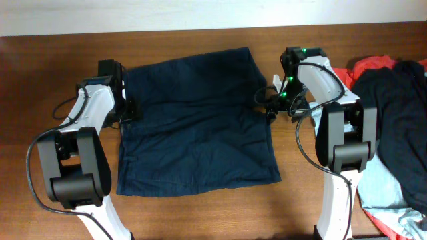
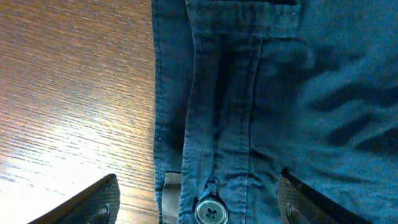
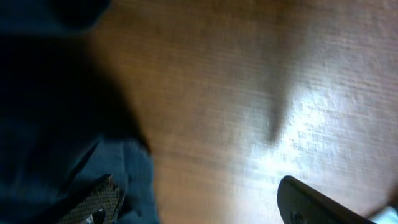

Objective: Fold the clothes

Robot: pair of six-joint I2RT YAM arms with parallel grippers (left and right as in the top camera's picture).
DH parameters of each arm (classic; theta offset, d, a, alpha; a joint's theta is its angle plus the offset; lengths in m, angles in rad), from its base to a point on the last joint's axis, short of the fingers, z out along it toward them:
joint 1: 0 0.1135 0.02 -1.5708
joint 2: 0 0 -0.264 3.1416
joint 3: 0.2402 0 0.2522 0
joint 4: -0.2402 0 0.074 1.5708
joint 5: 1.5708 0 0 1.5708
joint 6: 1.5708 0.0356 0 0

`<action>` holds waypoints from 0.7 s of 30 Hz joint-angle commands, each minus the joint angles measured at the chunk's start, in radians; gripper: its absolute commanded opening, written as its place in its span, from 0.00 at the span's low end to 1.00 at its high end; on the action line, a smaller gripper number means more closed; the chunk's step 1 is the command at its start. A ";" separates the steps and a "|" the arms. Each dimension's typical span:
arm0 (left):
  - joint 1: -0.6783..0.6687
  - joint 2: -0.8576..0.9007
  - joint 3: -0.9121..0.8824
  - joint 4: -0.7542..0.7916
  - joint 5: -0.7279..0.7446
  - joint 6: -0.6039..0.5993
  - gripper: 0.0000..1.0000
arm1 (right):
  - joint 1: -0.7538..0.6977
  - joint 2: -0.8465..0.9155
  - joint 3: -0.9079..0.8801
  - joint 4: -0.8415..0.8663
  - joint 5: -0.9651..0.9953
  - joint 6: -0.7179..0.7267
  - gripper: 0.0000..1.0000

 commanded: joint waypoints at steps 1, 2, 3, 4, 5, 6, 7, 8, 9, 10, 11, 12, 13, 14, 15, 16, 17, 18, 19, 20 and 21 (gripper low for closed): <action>0.003 0.001 -0.009 0.002 0.010 0.002 0.80 | 0.000 0.005 -0.043 0.050 -0.006 -0.009 0.87; 0.003 0.001 -0.009 0.002 0.010 0.002 0.80 | 0.001 0.005 -0.056 0.076 -0.006 -0.009 0.87; 0.003 0.001 -0.009 0.002 0.010 0.002 0.80 | 0.001 0.005 -0.064 0.097 -0.005 -0.009 0.87; 0.003 0.001 -0.009 0.002 0.010 0.002 0.80 | 0.001 0.005 -0.069 0.114 -0.001 -0.009 0.87; 0.002 0.001 -0.009 0.002 0.010 0.002 0.80 | 0.000 0.005 -0.071 0.126 0.008 -0.009 0.87; 0.002 0.001 -0.009 0.002 0.010 0.002 0.80 | 0.000 0.005 -0.071 0.137 0.022 -0.009 0.87; 0.002 0.001 -0.009 0.001 0.011 0.002 0.80 | 0.000 0.005 -0.071 0.149 0.038 -0.009 0.87; 0.002 0.001 -0.009 0.000 0.010 0.002 0.80 | 0.000 0.005 -0.071 0.156 0.047 -0.009 0.87; 0.002 0.001 -0.009 -0.001 0.010 0.002 0.80 | 0.000 0.005 -0.071 0.162 0.048 -0.010 0.87; 0.002 0.001 -0.009 -0.002 0.010 0.002 0.80 | 0.000 0.005 -0.071 0.166 0.047 -0.009 0.87; 0.002 0.001 -0.009 -0.002 0.010 0.002 0.79 | 0.000 0.005 -0.071 0.169 0.047 -0.008 0.86; 0.002 0.001 -0.009 -0.001 0.010 0.002 0.75 | 0.000 0.005 -0.071 0.169 0.047 -0.008 0.86; 0.002 0.001 -0.009 -0.001 0.010 0.002 0.73 | 0.001 0.005 -0.071 0.169 0.047 -0.006 0.86; 0.002 0.001 -0.009 -0.001 0.011 0.002 0.72 | 0.001 0.005 -0.071 0.169 0.047 -0.005 0.85; 0.002 0.001 -0.009 -0.001 0.011 0.002 0.70 | 0.001 0.005 -0.073 0.171 0.047 -0.005 0.84; 0.002 0.001 -0.009 -0.001 0.011 0.002 0.70 | 0.001 0.005 -0.080 0.180 0.047 -0.005 0.84; 0.002 0.001 -0.009 -0.001 0.010 0.002 0.70 | 0.001 0.005 -0.093 0.193 0.047 -0.005 0.84; 0.002 0.001 -0.009 -0.001 0.011 0.002 0.70 | 0.001 0.005 -0.103 0.203 0.047 -0.005 0.84; 0.002 0.001 -0.009 -0.002 0.011 0.002 0.70 | 0.001 0.005 -0.120 0.219 0.047 -0.005 0.84; 0.002 0.001 -0.009 -0.002 0.010 0.002 0.70 | 0.001 0.005 -0.140 0.239 0.047 -0.004 0.84; 0.003 0.001 -0.009 -0.002 0.010 0.002 0.70 | 0.001 0.005 -0.163 0.263 0.045 0.003 0.84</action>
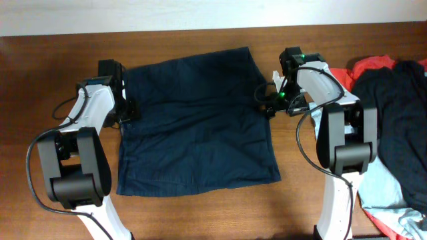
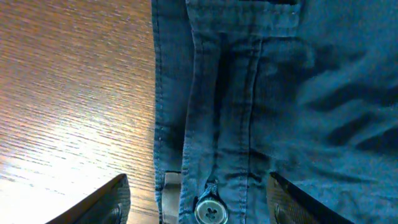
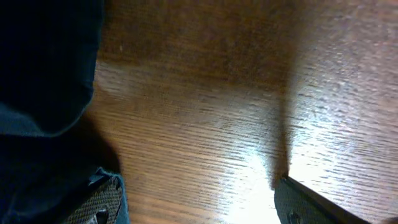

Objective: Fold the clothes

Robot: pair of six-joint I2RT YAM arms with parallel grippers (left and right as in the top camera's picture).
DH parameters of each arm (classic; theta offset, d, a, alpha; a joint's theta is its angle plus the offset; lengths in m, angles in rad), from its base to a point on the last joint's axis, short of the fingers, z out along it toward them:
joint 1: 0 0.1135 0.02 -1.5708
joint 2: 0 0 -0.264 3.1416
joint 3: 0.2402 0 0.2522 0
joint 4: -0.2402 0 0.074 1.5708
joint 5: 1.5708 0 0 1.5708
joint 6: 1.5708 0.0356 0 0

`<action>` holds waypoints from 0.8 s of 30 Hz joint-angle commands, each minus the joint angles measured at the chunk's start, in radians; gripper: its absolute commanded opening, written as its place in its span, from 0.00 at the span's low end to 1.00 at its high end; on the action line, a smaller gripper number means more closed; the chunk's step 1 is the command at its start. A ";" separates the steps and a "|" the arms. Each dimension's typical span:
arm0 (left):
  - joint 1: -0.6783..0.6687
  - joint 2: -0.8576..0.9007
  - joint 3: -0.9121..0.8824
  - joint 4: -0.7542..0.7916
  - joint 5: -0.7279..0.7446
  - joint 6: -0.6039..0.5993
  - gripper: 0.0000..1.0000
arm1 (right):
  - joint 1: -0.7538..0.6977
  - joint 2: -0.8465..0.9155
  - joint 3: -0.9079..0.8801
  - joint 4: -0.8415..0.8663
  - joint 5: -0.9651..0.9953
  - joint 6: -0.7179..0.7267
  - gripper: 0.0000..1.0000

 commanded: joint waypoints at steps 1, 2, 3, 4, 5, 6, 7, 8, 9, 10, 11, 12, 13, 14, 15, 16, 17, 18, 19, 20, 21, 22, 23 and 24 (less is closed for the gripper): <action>0.002 0.001 -0.009 -0.001 0.010 0.002 0.70 | 0.000 0.034 -0.096 0.075 -0.005 0.001 0.84; 0.002 0.001 -0.009 -0.001 0.011 0.002 0.70 | 0.000 0.034 -0.119 0.099 -0.008 0.001 0.84; 0.002 0.001 -0.009 -0.001 0.011 0.002 0.70 | 0.000 0.034 -0.143 0.122 -0.008 0.001 0.84; 0.002 0.001 -0.009 -0.001 0.011 0.002 0.70 | 0.000 0.034 -0.166 0.144 -0.008 0.005 0.84; 0.003 0.001 -0.009 -0.001 0.011 0.002 0.70 | 0.000 0.034 -0.187 0.163 -0.008 0.015 0.84; 0.002 0.001 -0.009 -0.001 0.011 0.002 0.70 | 0.000 0.034 -0.204 0.178 -0.009 0.019 0.84; 0.002 0.001 -0.009 -0.001 0.011 0.002 0.70 | 0.000 0.034 -0.223 0.193 -0.012 0.019 0.84; 0.002 0.001 -0.009 -0.001 0.011 0.002 0.70 | 0.000 0.034 -0.237 0.205 -0.012 0.019 0.84; 0.002 0.001 -0.009 -0.001 0.011 0.002 0.70 | 0.000 0.034 -0.249 0.214 -0.012 0.019 0.84; 0.002 0.001 -0.009 -0.001 0.011 0.002 0.70 | 0.000 0.034 -0.258 0.219 -0.011 0.019 0.85; 0.002 0.001 -0.009 -0.001 0.011 0.002 0.69 | -0.001 0.034 -0.266 0.223 -0.011 0.019 0.85; 0.002 0.001 -0.009 -0.001 0.011 0.002 0.70 | -0.001 0.034 -0.271 0.228 -0.011 0.019 0.85; 0.002 0.001 -0.009 -0.001 0.011 0.002 0.70 | 0.000 0.034 -0.270 0.228 -0.011 0.019 0.85; 0.002 0.001 -0.009 -0.002 0.011 0.002 0.70 | 0.000 0.033 -0.267 0.225 -0.011 0.019 0.84; 0.002 0.001 -0.009 -0.001 0.011 0.002 0.70 | -0.001 0.027 -0.256 0.212 -0.011 0.019 0.84; 0.002 0.001 -0.009 -0.001 0.011 0.002 0.70 | -0.002 0.022 -0.246 0.201 -0.011 0.019 0.84; 0.002 0.001 -0.009 -0.001 0.011 0.002 0.70 | -0.002 0.011 -0.235 0.186 -0.011 0.019 0.84; 0.003 0.001 -0.009 -0.001 0.010 0.002 0.70 | -0.002 -0.004 -0.224 0.171 -0.011 0.019 0.84; 0.003 0.001 -0.009 -0.001 0.010 0.002 0.70 | -0.002 -0.024 -0.218 0.160 -0.011 0.019 0.85; 0.003 0.001 -0.009 -0.001 0.010 0.002 0.70 | -0.002 -0.039 -0.217 0.156 -0.011 0.019 0.85; 0.003 0.001 -0.009 -0.001 0.010 0.002 0.70 | -0.002 -0.061 -0.217 0.148 -0.011 0.019 0.85; 0.002 0.001 -0.009 -0.001 0.011 0.002 0.70 | -0.002 -0.078 -0.217 0.139 -0.012 0.019 0.85; 0.002 0.001 -0.009 -0.002 0.011 0.002 0.70 | -0.002 -0.092 -0.217 0.130 -0.012 0.023 0.85; 0.002 0.001 -0.009 -0.002 0.010 0.002 0.70 | -0.001 -0.103 -0.217 0.122 -0.011 0.027 0.85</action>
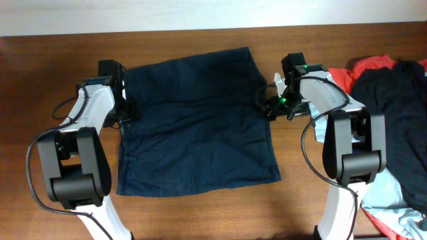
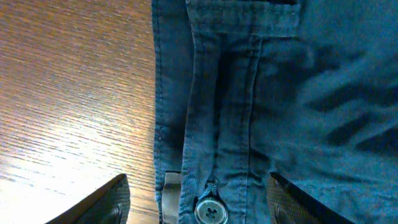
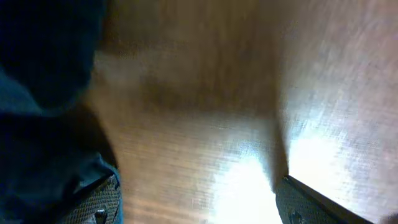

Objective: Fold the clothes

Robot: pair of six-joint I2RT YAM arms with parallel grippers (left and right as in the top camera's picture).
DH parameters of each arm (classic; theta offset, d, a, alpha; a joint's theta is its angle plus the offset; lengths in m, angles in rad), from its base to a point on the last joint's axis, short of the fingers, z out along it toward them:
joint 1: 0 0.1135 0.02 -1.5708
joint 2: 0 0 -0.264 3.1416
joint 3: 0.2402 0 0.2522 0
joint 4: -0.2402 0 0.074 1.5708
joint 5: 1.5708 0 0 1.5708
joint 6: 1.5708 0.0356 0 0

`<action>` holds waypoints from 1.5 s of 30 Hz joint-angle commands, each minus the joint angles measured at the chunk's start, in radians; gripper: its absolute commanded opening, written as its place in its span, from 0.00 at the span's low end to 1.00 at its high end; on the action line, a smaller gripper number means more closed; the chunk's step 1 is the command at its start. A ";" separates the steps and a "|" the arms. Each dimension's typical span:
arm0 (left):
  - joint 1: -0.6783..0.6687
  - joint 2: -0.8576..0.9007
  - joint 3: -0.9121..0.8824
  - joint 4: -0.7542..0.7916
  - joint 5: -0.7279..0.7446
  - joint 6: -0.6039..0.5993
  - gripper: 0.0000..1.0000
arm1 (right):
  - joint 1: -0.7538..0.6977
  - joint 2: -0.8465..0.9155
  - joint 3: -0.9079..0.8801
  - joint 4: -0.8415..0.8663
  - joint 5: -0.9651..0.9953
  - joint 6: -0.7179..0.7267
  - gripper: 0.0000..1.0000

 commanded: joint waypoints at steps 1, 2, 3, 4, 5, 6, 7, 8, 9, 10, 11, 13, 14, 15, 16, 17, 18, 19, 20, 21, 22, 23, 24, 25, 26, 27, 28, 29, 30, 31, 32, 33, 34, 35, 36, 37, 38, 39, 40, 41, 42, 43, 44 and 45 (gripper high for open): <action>0.002 0.001 -0.009 -0.001 0.011 0.002 0.70 | 0.000 -0.001 -0.041 -0.027 -0.027 0.023 0.85; 0.002 0.001 -0.009 -0.001 0.010 0.002 0.70 | 0.000 -0.005 -0.041 -0.031 -0.027 0.029 0.85; 0.002 0.001 -0.009 -0.001 0.011 0.002 0.70 | 0.000 -0.004 -0.042 -0.033 -0.031 0.029 0.85; 0.002 0.001 -0.009 -0.001 0.011 0.002 0.70 | 0.000 -0.004 -0.043 -0.032 -0.040 0.029 0.85; 0.002 0.001 -0.009 -0.001 0.011 0.002 0.70 | 0.000 -0.004 -0.048 -0.027 -0.050 0.029 0.85; 0.002 0.001 -0.009 -0.001 0.011 0.002 0.70 | 0.000 -0.004 -0.053 -0.021 -0.061 0.029 0.85; 0.002 0.001 -0.009 -0.001 0.010 0.002 0.70 | 0.000 -0.004 -0.057 -0.014 -0.072 0.029 0.86; 0.002 0.001 -0.009 -0.001 0.010 0.002 0.70 | 0.000 -0.004 -0.061 -0.004 -0.084 0.028 0.86; 0.002 0.001 -0.009 -0.001 0.011 0.002 0.70 | 0.000 -0.004 -0.069 0.015 -0.097 0.029 0.86; 0.002 0.001 -0.009 -0.001 0.011 0.002 0.70 | 0.000 -0.004 -0.076 0.031 -0.106 0.028 0.86; 0.002 0.001 -0.009 -0.001 0.011 0.002 0.70 | 0.000 -0.004 -0.084 0.050 -0.111 0.029 0.86; 0.002 0.001 -0.009 -0.001 0.011 0.002 0.70 | 0.000 -0.004 -0.095 0.071 -0.112 0.029 0.86; 0.002 0.001 -0.009 -0.002 0.010 0.003 0.70 | 0.000 -0.004 -0.105 0.084 -0.111 0.029 0.86; 0.002 0.001 -0.009 -0.004 0.010 0.002 0.70 | 0.000 -0.004 -0.121 0.107 -0.111 0.029 0.86; 0.002 0.001 -0.009 -0.005 0.011 0.002 0.70 | 0.000 -0.003 -0.133 0.124 -0.112 0.029 0.86; 0.002 0.001 -0.009 -0.006 0.011 0.002 0.70 | 0.000 -0.003 -0.152 0.147 -0.113 0.032 0.88; 0.002 0.001 -0.009 -0.007 0.010 0.002 0.70 | 0.000 -0.003 -0.164 0.161 -0.114 0.038 0.89; 0.002 0.001 -0.009 -0.008 0.010 0.002 0.70 | 0.000 -0.003 -0.178 0.175 -0.122 0.037 0.89; 0.002 0.001 -0.009 -0.008 0.010 0.003 0.70 | 0.000 -0.002 -0.193 0.191 -0.124 0.040 0.89; 0.002 0.001 -0.009 -0.008 0.010 0.003 0.70 | 0.000 -0.002 -0.206 0.204 -0.123 0.044 0.89; 0.002 0.001 -0.009 -0.008 0.010 0.002 0.70 | 0.000 -0.002 -0.219 0.217 -0.123 0.044 0.89; 0.002 0.001 -0.009 -0.008 0.010 0.002 0.70 | -0.001 -0.002 -0.232 0.230 -0.116 0.044 0.89; 0.002 0.001 -0.009 -0.008 0.010 0.002 0.70 | -0.001 -0.002 -0.236 0.235 -0.106 0.044 0.90; 0.002 0.001 -0.009 -0.008 0.010 0.002 0.70 | -0.002 -0.002 -0.243 0.239 -0.081 0.044 0.90; 0.002 0.001 -0.009 -0.008 0.011 0.002 0.70 | -0.002 -0.002 -0.248 0.241 -0.053 0.045 0.90; 0.002 0.001 -0.009 -0.009 0.011 0.002 0.70 | -0.002 -0.001 -0.254 0.242 -0.023 0.055 0.90; 0.002 0.001 -0.009 -0.010 0.011 0.003 0.70 | -0.002 0.000 -0.262 0.243 0.011 0.070 0.90; 0.002 0.001 -0.009 -0.012 0.010 0.002 0.70 | -0.002 0.001 -0.270 0.247 0.029 0.072 0.90; 0.002 0.001 -0.009 -0.013 0.010 0.003 0.70 | -0.002 0.002 -0.286 0.259 0.047 0.074 0.90; 0.002 0.001 -0.009 -0.015 0.011 0.002 0.70 | -0.002 0.002 -0.303 0.280 0.055 0.074 0.89; 0.002 0.001 -0.009 -0.016 0.010 0.002 0.70 | -0.002 0.002 -0.320 0.304 0.058 0.074 0.89; 0.002 0.001 -0.009 -0.016 0.011 0.002 0.70 | -0.002 0.002 -0.338 0.329 0.058 0.074 0.90; 0.002 0.001 -0.009 -0.016 0.011 0.002 0.70 | -0.002 0.002 -0.350 0.345 0.058 0.074 0.89; 0.002 0.001 -0.009 -0.016 0.011 0.002 0.70 | -0.002 0.002 -0.357 0.354 0.058 0.074 0.90; 0.002 0.001 -0.009 -0.016 0.011 0.002 0.70 | -0.002 0.002 -0.358 0.355 0.058 0.074 0.89; 0.002 0.001 -0.009 -0.016 0.011 0.002 0.70 | -0.002 0.002 -0.358 0.355 0.058 0.073 0.89; 0.002 0.001 -0.009 -0.016 0.011 0.002 0.70 | -0.001 0.002 -0.358 0.355 0.058 0.073 0.89; 0.002 0.001 -0.009 -0.016 0.011 0.002 0.70 | -0.001 0.002 -0.358 0.355 0.058 0.073 0.89; 0.002 0.001 -0.009 -0.016 0.011 0.002 0.70 | -0.001 0.002 -0.358 0.355 0.058 0.073 0.89; 0.002 0.001 -0.009 -0.016 0.011 0.002 0.70 | -0.001 0.002 -0.358 0.355 0.058 0.073 0.89; 0.002 0.001 -0.009 -0.016 0.011 0.002 0.70 | -0.001 0.002 -0.358 0.355 0.058 0.073 0.89; 0.002 0.001 -0.009 -0.016 0.011 0.002 0.70 | -0.001 0.002 -0.358 0.355 0.058 0.073 0.89; 0.002 0.001 -0.009 -0.016 0.011 0.002 0.70 | -0.001 0.002 -0.358 0.355 0.058 0.073 0.89; 0.002 0.001 -0.009 -0.016 0.011 0.002 0.70 | -0.001 0.003 -0.358 0.355 0.058 0.073 0.89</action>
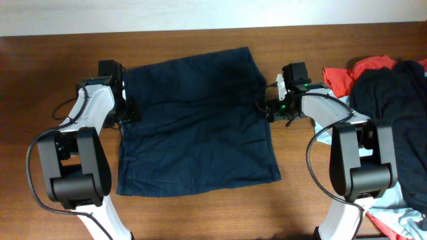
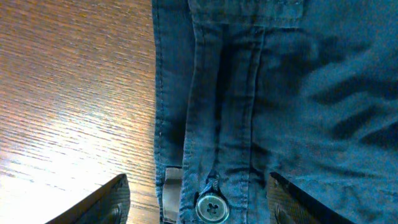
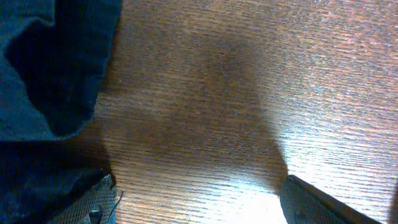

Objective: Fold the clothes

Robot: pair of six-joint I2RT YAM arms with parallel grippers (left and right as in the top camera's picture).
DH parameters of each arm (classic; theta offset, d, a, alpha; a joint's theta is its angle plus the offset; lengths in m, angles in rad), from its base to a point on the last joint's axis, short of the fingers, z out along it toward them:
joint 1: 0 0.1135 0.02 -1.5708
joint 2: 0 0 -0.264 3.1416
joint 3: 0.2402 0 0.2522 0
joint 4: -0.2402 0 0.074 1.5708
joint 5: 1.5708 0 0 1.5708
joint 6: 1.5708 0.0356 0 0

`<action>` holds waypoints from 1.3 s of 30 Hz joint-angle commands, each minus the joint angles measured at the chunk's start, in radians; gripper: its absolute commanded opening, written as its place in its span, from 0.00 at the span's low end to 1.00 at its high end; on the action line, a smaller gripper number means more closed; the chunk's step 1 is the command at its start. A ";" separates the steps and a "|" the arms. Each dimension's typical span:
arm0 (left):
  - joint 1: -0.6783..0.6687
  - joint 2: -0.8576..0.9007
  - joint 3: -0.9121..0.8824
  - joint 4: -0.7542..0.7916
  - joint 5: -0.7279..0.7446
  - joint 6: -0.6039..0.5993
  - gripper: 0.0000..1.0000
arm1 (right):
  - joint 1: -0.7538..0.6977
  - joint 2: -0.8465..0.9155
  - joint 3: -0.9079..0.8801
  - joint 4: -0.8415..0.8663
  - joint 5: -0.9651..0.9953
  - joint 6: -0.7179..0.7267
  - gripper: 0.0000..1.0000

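Note:
A dark blue garment (image 1: 197, 120) lies spread flat in the middle of the table. My left gripper (image 1: 127, 111) sits at its left edge. In the left wrist view the left gripper (image 2: 198, 208) is open, its fingers (image 2: 109, 200) straddling a seamed band and a pale button (image 2: 211, 207). At the garment's right edge is my right gripper (image 1: 270, 111). It stands open (image 3: 198, 205) over bare wood, with the dark cloth edge (image 3: 46, 74) by its left finger (image 3: 98, 200).
A heap of red, black and pale blue clothes (image 1: 393, 100) lies at the table's right end, a red flap (image 1: 337, 75) reaching toward my right arm. The wooden table (image 1: 200, 213) runs on in front of the garment.
My right arm has swung outward while its gripper stays at the garment's right edge, and the red flap now reaches further left. The left gripper has hardly moved.
Both grippers stood open at opposite edges of the spread garment throughout. The left fingers drew slightly closer together after the first moment and then held. The right wrist kept shifting over the wood beside the cloth edge. The garment has kept its shape.

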 commanded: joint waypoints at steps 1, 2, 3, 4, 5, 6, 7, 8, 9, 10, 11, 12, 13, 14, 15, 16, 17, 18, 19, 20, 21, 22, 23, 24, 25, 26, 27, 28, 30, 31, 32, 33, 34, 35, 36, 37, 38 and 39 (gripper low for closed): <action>0.002 0.001 -0.009 -0.004 0.011 0.002 0.70 | -0.013 0.130 -0.089 -0.023 0.000 0.024 0.89; 0.003 0.001 -0.009 -0.004 0.010 0.002 0.70 | -0.013 0.130 -0.089 -0.023 0.000 0.024 0.89; 0.002 0.001 -0.009 -0.004 0.010 0.002 0.70 | -0.013 0.130 -0.088 -0.023 -0.002 0.024 0.89; 0.003 0.001 -0.009 -0.004 0.010 0.002 0.70 | -0.013 0.130 -0.083 -0.028 -0.004 0.024 0.90; 0.002 0.001 -0.009 -0.004 0.011 0.002 0.70 | -0.013 0.130 -0.067 -0.048 -0.004 0.024 0.91; 0.002 0.001 -0.009 -0.004 0.011 0.002 0.70 | -0.014 0.128 -0.041 -0.080 -0.013 0.024 0.92; 0.002 0.001 -0.009 -0.004 0.011 0.002 0.70 | -0.014 0.124 -0.010 -0.121 -0.027 0.024 0.92; 0.002 0.001 -0.009 -0.004 0.010 0.002 0.70 | -0.013 0.118 0.023 -0.165 -0.038 0.024 0.92; 0.002 0.001 -0.009 -0.004 0.010 0.003 0.70 | -0.013 0.111 0.051 -0.206 -0.041 0.024 0.92; 0.002 0.001 -0.009 -0.004 0.010 0.003 0.70 | -0.012 0.100 0.070 -0.236 -0.041 0.024 0.92; 0.003 0.001 -0.009 -0.004 0.007 0.003 0.70 | -0.013 0.086 0.078 -0.255 -0.041 0.024 0.92; 0.003 0.001 -0.009 -0.004 0.007 0.003 0.70 | -0.013 0.071 0.077 -0.264 -0.041 0.023 0.92; 0.003 0.001 -0.009 -0.004 0.008 0.003 0.70 | -0.013 0.056 0.077 -0.274 -0.042 0.023 0.93; 0.003 0.001 -0.009 -0.004 0.007 0.003 0.70 | -0.013 0.045 0.077 -0.279 -0.050 0.018 0.93; 0.002 0.001 -0.009 -0.004 0.008 0.003 0.70 | -0.012 0.033 0.077 -0.283 -0.060 0.011 0.93; 0.003 0.001 -0.009 -0.004 0.007 0.003 0.70 | -0.012 0.018 0.076 -0.283 -0.070 0.008 0.93; 0.002 0.001 -0.009 -0.004 0.008 0.003 0.70 | -0.012 0.002 0.071 -0.278 -0.076 0.002 0.93; 0.002 0.001 -0.009 -0.003 0.008 0.003 0.70 | -0.011 -0.020 0.056 -0.259 -0.075 0.001 0.93; 0.003 0.001 -0.009 -0.004 0.008 0.003 0.70 | -0.010 -0.040 0.037 -0.232 -0.072 0.001 0.93; 0.003 0.001 -0.009 -0.004 0.008 0.003 0.70 | -0.006 -0.062 0.012 -0.198 -0.071 0.001 0.93; 0.002 0.001 -0.009 -0.004 0.008 0.003 0.70 | -0.002 -0.084 -0.020 -0.158 -0.071 0.001 0.93; 0.002 0.001 -0.009 -0.004 0.008 0.003 0.70 | 0.003 -0.105 -0.056 -0.115 -0.071 0.002 0.93; 0.002 0.001 -0.009 -0.004 0.008 0.003 0.70 | 0.008 -0.124 -0.093 -0.073 -0.071 0.002 0.93; 0.002 0.001 -0.009 -0.004 0.008 0.003 0.70 | 0.013 -0.141 -0.133 -0.027 -0.070 0.006 0.94; 0.002 0.001 -0.009 -0.004 0.008 0.003 0.70 | 0.014 -0.148 -0.157 0.003 -0.067 0.006 0.95; 0.002 0.001 -0.009 -0.003 0.008 0.003 0.70 | 0.014 -0.151 -0.182 0.037 -0.067 0.006 0.96; 0.002 0.001 -0.009 -0.002 0.008 0.003 0.70 | 0.014 -0.151 -0.196 0.056 -0.067 0.006 0.96; 0.003 0.001 -0.009 0.000 0.008 0.002 0.70 | 0.014 -0.150 -0.204 0.068 -0.068 0.005 0.96; 0.002 0.001 -0.009 0.000 0.008 0.002 0.70 | 0.014 -0.150 -0.208 0.074 -0.066 0.005 0.96; 0.002 0.001 -0.009 0.000 0.008 0.002 0.70 | 0.014 -0.153 -0.208 0.074 -0.063 0.005 0.95; 0.002 0.001 -0.009 -0.001 0.008 0.003 0.70 | 0.014 -0.158 -0.208 0.074 -0.052 0.006 0.95; 0.002 0.001 -0.009 -0.001 0.008 0.003 0.70 | 0.014 -0.165 -0.208 0.071 -0.025 0.006 0.95; 0.002 0.001 -0.009 -0.001 0.008 0.003 0.70 | 0.015 -0.175 -0.208 0.068 0.000 0.010 0.96; 0.002 0.001 -0.009 -0.002 0.008 0.003 0.70 | 0.014 -0.187 -0.208 0.064 0.021 0.013 0.95; 0.002 0.001 -0.009 -0.002 0.008 0.003 0.70 | 0.014 -0.203 -0.208 0.058 0.035 0.013 0.96; 0.002 0.001 -0.009 -0.002 0.008 0.003 0.70 | 0.014 -0.222 -0.208 0.054 0.039 0.013 0.96; 0.002 0.001 -0.009 -0.002 0.008 0.003 0.70 | 0.015 -0.241 -0.208 0.050 0.038 0.014 0.96; 0.003 0.001 -0.009 -0.002 0.008 0.003 0.70 | 0.017 -0.262 -0.208 0.046 0.038 0.021 0.95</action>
